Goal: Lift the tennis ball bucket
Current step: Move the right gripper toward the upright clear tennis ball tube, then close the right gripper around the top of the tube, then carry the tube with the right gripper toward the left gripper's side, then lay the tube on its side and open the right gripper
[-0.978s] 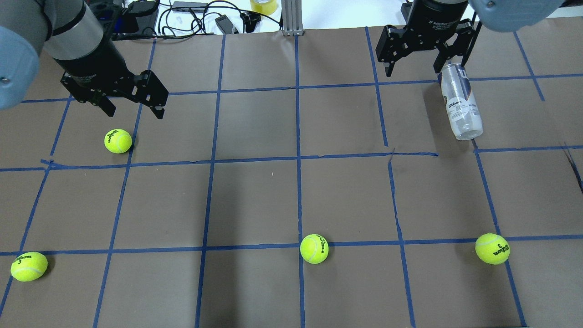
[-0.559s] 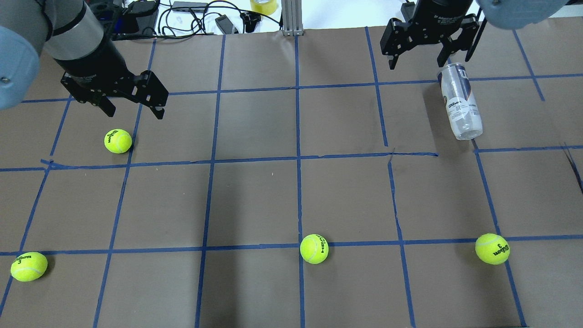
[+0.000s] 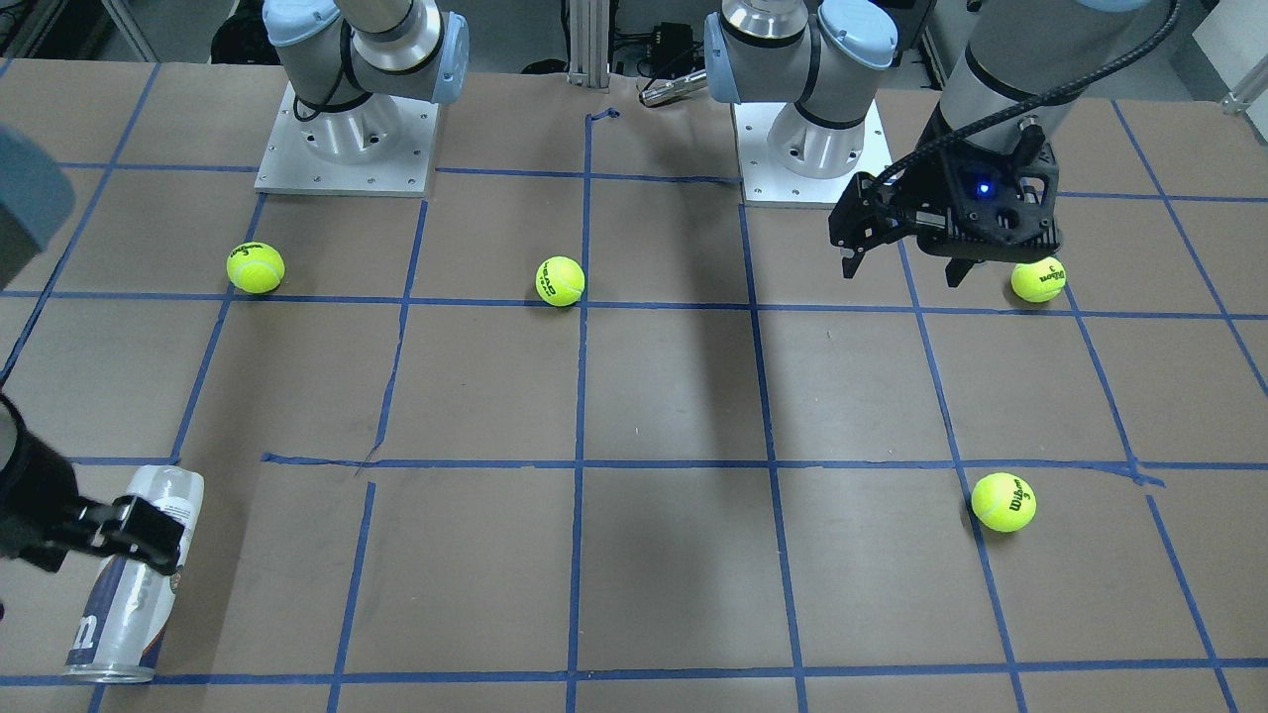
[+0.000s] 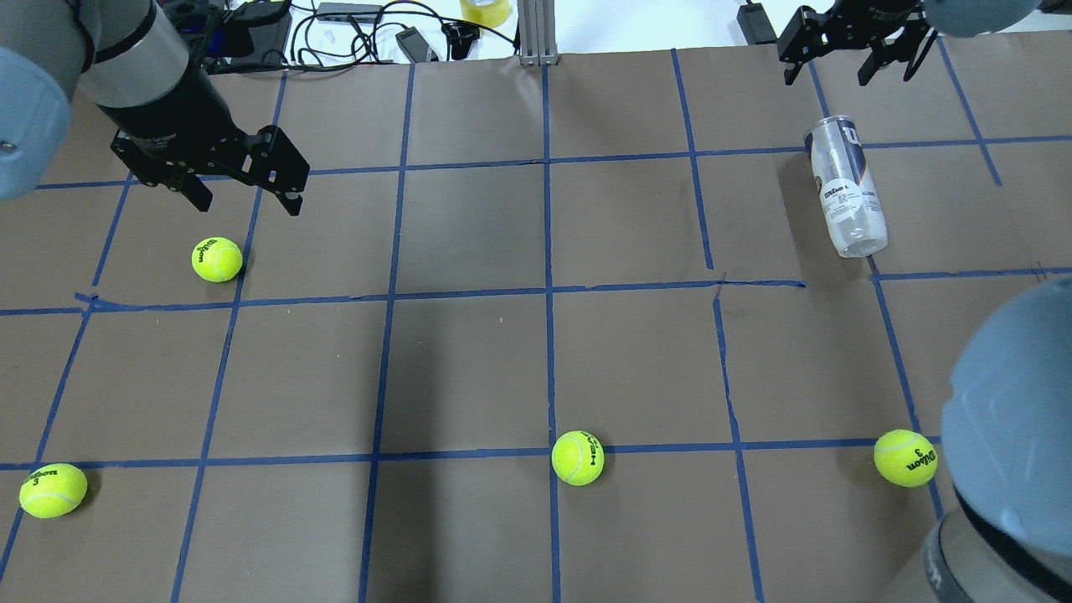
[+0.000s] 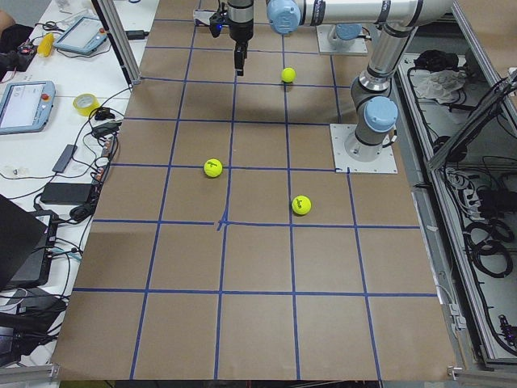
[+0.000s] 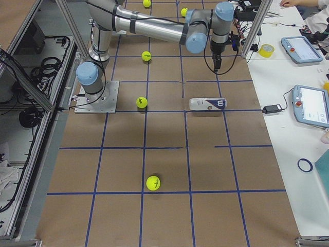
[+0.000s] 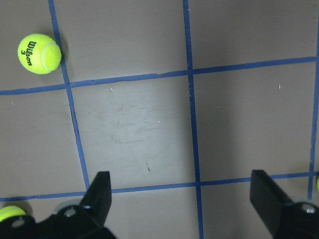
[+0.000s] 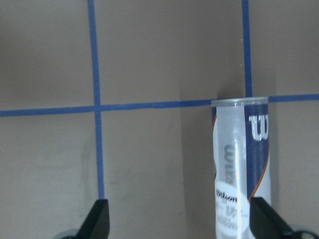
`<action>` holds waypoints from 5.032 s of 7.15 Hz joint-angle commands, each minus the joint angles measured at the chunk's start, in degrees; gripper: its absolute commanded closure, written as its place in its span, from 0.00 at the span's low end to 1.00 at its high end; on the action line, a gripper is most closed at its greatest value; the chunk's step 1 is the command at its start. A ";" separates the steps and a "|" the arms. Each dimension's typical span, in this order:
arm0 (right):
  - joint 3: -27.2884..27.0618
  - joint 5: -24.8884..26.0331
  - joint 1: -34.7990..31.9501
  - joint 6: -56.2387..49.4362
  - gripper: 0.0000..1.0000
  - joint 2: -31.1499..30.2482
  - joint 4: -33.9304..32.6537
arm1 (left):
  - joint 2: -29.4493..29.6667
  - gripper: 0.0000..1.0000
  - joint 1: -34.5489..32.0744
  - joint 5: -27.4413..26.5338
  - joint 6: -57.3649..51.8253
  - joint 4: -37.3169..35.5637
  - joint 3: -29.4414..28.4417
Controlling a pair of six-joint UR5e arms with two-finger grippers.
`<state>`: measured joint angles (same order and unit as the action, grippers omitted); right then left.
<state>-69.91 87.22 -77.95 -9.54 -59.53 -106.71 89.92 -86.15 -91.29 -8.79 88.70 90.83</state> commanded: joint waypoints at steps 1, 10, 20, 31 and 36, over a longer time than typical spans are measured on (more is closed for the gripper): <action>6.61 0.05 3.33 -2.23 0.01 11.94 -4.01 | -0.10 0.00 0.02 -0.12 0.00 0.07 0.05; 5.83 0.41 3.95 -8.91 0.11 17.60 -5.97 | -0.01 0.00 0.11 -0.12 -0.26 0.24 0.13; 5.48 0.66 -30.81 -33.70 0.59 8.11 -9.73 | 0.08 0.00 0.46 0.06 -0.52 -0.63 0.66; -0.93 0.06 -40.70 -43.46 0.00 13.48 -22.67 | 0.07 0.00 0.37 -0.03 -0.52 -0.37 1.10; -1.37 -2.41 -27.11 -37.08 0.03 1.55 -8.65 | 0.16 0.00 0.37 0.32 -0.70 0.24 1.10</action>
<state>-70.98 84.98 -109.42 -50.41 -54.30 -120.68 90.03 -85.71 -91.26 -9.45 88.71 91.93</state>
